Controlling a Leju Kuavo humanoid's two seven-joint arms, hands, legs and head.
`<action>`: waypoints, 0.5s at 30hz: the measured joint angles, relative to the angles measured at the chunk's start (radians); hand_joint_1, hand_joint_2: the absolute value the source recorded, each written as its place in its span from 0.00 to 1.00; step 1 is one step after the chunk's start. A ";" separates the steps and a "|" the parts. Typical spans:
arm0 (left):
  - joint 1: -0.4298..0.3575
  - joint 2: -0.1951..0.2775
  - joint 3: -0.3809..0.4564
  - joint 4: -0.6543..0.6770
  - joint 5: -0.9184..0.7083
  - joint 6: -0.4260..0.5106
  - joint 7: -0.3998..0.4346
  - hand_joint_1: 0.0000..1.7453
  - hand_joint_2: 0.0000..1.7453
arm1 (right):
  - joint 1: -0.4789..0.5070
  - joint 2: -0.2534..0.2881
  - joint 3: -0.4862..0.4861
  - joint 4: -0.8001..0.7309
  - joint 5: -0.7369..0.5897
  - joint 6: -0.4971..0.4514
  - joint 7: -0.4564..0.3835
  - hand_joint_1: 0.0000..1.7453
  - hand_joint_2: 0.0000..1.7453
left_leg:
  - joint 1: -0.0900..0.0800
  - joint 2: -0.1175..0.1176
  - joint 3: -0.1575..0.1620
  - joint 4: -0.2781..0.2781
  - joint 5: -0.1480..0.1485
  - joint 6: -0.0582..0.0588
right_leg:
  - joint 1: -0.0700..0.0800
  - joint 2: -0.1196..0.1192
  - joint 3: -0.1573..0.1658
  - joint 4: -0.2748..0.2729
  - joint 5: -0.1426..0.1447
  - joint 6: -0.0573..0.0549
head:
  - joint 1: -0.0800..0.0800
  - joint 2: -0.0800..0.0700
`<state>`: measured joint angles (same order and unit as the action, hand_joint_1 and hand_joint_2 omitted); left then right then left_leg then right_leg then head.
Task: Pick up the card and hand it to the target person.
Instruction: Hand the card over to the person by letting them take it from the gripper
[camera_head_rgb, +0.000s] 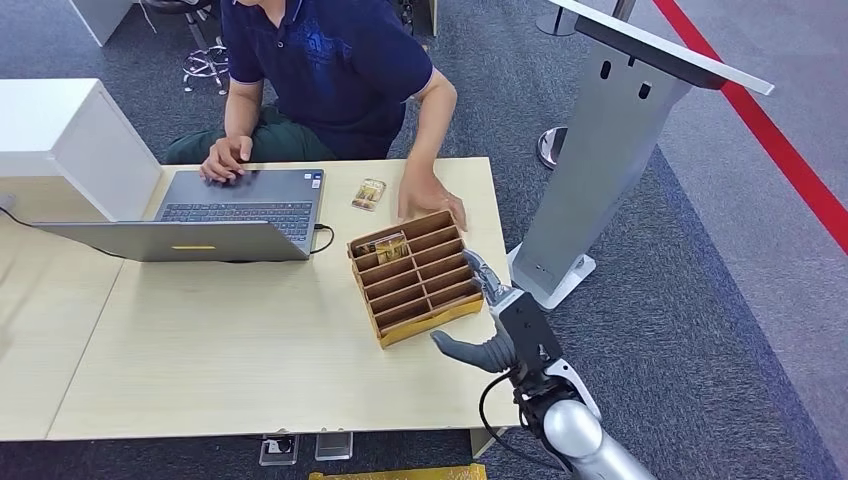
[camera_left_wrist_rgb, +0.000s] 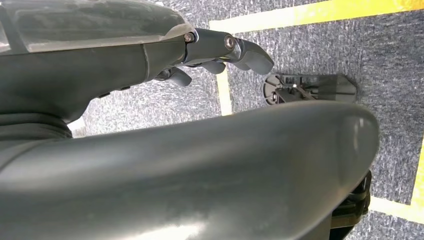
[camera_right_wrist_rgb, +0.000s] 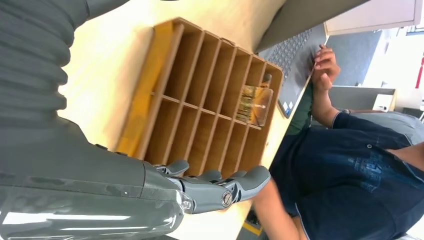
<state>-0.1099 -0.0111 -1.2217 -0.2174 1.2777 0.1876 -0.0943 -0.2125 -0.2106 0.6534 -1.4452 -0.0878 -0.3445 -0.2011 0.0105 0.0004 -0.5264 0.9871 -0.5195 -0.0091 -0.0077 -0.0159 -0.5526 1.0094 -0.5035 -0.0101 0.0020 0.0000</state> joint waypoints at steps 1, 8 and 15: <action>0.000 0.000 0.001 0.000 0.002 0.001 0.000 0.00 0.00 | 0.022 -0.004 -0.009 -0.008 -0.007 0.011 -0.014 0.00 1.00 | 0.000 0.000 0.000 0.000 0.000 0.000 | 0.000 0.000 0.000 0.000 0.000 0.000 | 0.000 0.000; 0.001 0.000 0.009 0.000 0.011 0.007 0.001 0.00 0.00 | 0.157 -0.008 -0.064 -0.006 -0.119 0.060 -0.162 0.00 1.00 | 0.000 0.000 0.000 0.000 0.000 0.000 | 0.000 0.000 0.000 0.000 0.000 0.000 | 0.000 0.000; 0.000 0.000 0.011 0.000 0.007 0.001 -0.003 0.00 0.00 | 0.189 -0.003 -0.092 0.017 -0.145 0.068 -0.199 0.00 1.00 | 0.000 0.000 0.000 0.000 0.000 0.000 | 0.000 0.000 0.000 0.000 0.000 0.000 | 0.000 0.000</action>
<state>-0.1096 -0.0111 -1.2103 -0.2174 1.2842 0.1884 -0.0973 -0.0231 -0.2138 0.5616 -1.4280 -0.2329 -0.2768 -0.3999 0.0105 0.0005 -0.5266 0.9869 -0.5194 -0.0091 -0.0077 -0.0159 -0.5523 1.0094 -0.5035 -0.0101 0.0019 0.0000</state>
